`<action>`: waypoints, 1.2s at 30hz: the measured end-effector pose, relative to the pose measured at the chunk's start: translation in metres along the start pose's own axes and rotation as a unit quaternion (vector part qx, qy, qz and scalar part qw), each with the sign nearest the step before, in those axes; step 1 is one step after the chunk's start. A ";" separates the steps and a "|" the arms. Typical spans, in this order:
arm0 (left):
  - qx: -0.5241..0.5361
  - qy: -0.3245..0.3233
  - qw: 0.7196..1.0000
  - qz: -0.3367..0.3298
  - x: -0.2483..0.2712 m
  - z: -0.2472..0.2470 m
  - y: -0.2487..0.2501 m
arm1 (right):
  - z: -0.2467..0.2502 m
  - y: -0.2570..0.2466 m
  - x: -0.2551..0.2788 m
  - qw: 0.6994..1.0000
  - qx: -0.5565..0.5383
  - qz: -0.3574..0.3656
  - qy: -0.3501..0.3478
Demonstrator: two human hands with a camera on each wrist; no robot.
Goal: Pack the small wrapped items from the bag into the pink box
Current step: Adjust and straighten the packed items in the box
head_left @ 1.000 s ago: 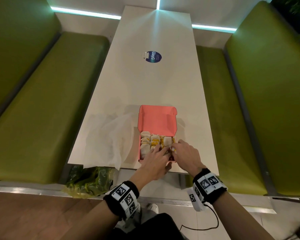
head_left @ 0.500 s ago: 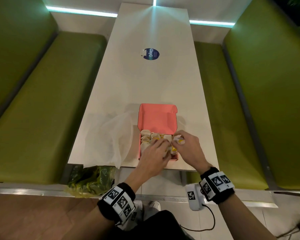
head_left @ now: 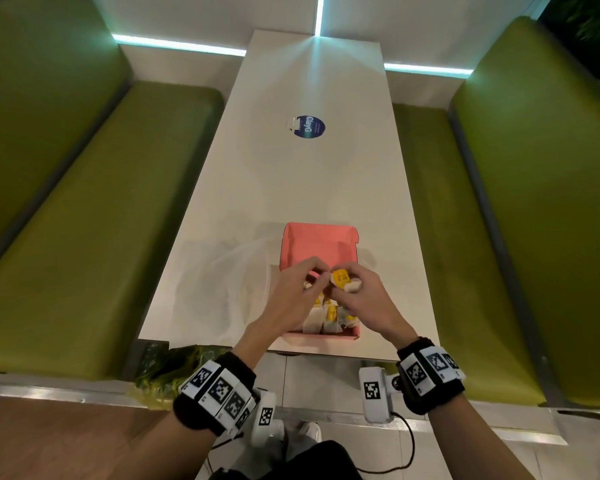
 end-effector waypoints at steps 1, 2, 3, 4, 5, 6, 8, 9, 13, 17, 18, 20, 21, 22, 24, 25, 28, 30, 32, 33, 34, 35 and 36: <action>0.018 0.019 1.000 0.014 0.001 0.003 -0.003 | 0.000 0.001 0.001 1.000 -0.027 -0.007 0.003; 0.028 0.036 0.999 0.028 0.002 0.005 -0.006 | 0.001 0.001 0.002 0.999 -0.045 -0.014 0.007; 0.035 0.048 0.997 0.040 0.003 0.007 -0.009 | 0.002 0.004 0.003 0.998 -0.060 -0.021 0.011; 0.044 0.058 0.996 0.050 0.004 0.008 -0.012 | 0.002 0.005 0.004 0.997 -0.072 -0.029 0.014; 0.056 0.070 0.994 0.058 0.006 0.009 -0.014 | 0.003 0.007 0.005 0.996 -0.081 -0.037 0.018; 0.069 0.083 0.992 0.064 0.007 0.011 -0.017 | 0.004 0.009 0.005 0.995 -0.086 -0.044 0.026; 0.094 0.106 0.987 0.076 0.009 0.014 -0.020 | 0.008 0.012 0.005 0.993 -0.089 -0.054 0.056; 0.103 0.112 0.985 0.079 0.010 0.015 -0.021 | 0.011 0.012 0.004 0.991 -0.090 -0.056 0.079; 0.086 0.112 0.989 0.044 0.012 0.018 -0.016 | 0.014 0.004 0.003 0.987 -0.106 -0.043 0.113; 0.046 0.095 0.994 0.007 0.012 0.016 -0.009 | -0.003 -0.004 -0.002 0.990 -0.125 -0.049 0.051; 0.039 0.091 0.995 0.001 0.012 0.015 -0.008 | -0.005 -0.005 -0.002 0.992 -0.111 -0.044 0.043; 0.026 0.097 0.995 -0.006 0.013 0.017 -0.007 | -0.007 -0.005 -0.004 0.992 -0.109 -0.046 0.049; 0.024 0.100 0.995 -0.006 0.014 0.018 -0.007 | -0.006 -0.004 -0.004 0.990 -0.116 -0.052 0.061; 0.028 0.099 0.995 -0.004 0.015 0.018 -0.008 | -0.005 -0.003 -0.004 0.988 -0.122 -0.059 0.069; 0.051 0.088 0.995 0.008 0.018 0.018 -0.010 | -0.006 -0.001 -0.004 0.986 -0.130 -0.071 0.075; 0.068 0.080 0.994 0.017 0.020 0.017 -0.012 | -0.006 0.000 -0.003 0.985 -0.133 -0.076 0.074; 0.092 0.054 0.994 0.016 0.023 0.015 -0.014 | -0.008 0.002 -0.003 0.981 -0.145 -0.093 0.084; 0.025 0.052 0.998 -0.021 0.027 0.014 -0.011 | -0.008 0.004 -0.002 0.976 -0.166 -0.098 0.100; -0.036 0.068 0.996 -0.037 0.030 0.010 -0.008 | -0.009 0.005 0.000 0.970 -0.186 -0.103 0.115; -0.043 0.083 0.995 -0.032 0.032 0.009 -0.008 | -0.010 0.005 0.000 0.967 -0.199 -0.104 0.122; -0.029 0.098 0.995 -0.020 0.033 0.007 -0.008 | -0.012 0.006 0.001 0.962 -0.217 -0.107 0.129; 0.002 0.110 0.994 -0.003 0.034 0.006 -0.009 | -0.014 0.007 0.002 0.956 -0.236 -0.111 0.136; 0.041 0.118 0.992 0.014 0.033 0.004 -0.009 | -0.015 0.008 0.002 0.951 -0.248 -0.116 0.143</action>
Point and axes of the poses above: each hand's wrist, its own x-axis away from the middle knuckle, its own z-axis out of the back of the hand, y = z × x, the point moved 7 cm from there along -x, towards the middle knuckle, and after that the axes turned 1 degree about -x, right-handed, at the moved point
